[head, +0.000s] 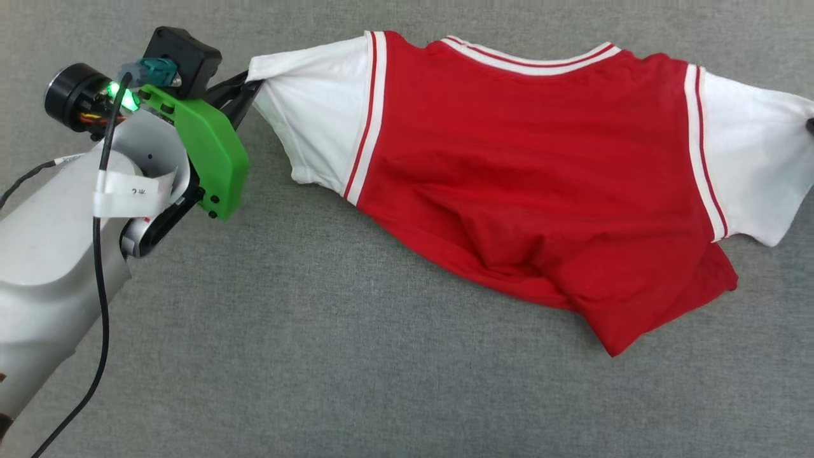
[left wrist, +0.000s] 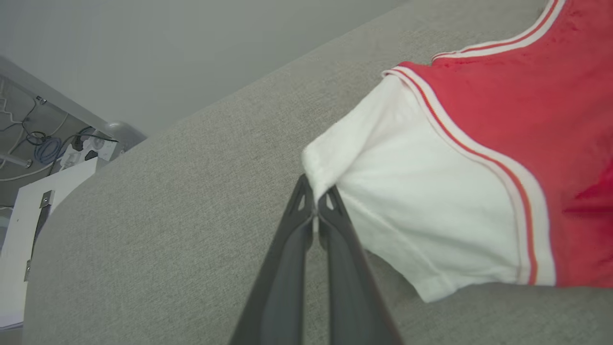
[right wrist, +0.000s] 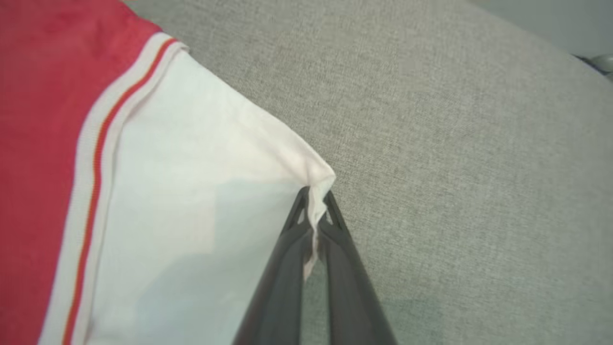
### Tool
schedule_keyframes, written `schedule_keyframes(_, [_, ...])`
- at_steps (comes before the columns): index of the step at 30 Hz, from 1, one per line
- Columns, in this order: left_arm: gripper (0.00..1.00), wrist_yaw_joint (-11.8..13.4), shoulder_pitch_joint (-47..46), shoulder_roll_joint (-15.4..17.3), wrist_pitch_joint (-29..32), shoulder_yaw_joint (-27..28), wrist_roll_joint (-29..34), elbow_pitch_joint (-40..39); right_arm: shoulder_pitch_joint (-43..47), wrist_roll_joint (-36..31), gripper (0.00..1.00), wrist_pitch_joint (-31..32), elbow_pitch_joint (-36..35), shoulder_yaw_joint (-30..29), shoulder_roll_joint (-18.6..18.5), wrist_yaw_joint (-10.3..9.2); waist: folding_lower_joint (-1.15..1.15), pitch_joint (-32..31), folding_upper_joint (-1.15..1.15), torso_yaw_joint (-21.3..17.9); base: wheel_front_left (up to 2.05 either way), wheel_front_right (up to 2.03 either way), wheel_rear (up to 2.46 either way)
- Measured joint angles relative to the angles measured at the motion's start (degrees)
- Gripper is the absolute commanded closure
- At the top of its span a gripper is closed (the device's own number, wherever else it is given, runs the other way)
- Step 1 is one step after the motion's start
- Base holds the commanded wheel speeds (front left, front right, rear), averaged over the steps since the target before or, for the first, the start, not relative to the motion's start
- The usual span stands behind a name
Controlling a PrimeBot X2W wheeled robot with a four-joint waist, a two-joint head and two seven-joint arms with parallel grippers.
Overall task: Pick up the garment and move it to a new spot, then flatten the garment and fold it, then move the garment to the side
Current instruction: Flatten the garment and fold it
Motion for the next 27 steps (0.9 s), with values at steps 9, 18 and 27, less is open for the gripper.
schedule_keyframes(9, [1.00,-0.08,-0.05,-0.23,-4.59,0.69,1.05,-0.97,-0.58,0.19,1.00,-11.69,-1.27,-0.78,-0.22,0.00,0.00,-7.65,0.00,-1.10,0.00,0.00,0.00])
schedule_keyframes(18, [1.00,2.54,-3.87,-0.36,-9.24,2.90,4.26,-6.31,-2.21,-0.63,1.00,-17.61,-4.72,-5.25,-0.70,0.00,0.00,-14.89,0.00,-2.16,0.00,0.00,0.00])
schedule_keyframes(27, [1.00,4.04,-8.94,0.02,-12.24,4.98,7.67,-9.66,-4.39,-3.89,1.00,-19.28,-7.90,-11.74,0.86,0.00,-0.01,-19.41,0.00,-3.65,0.00,0.00,0.00])
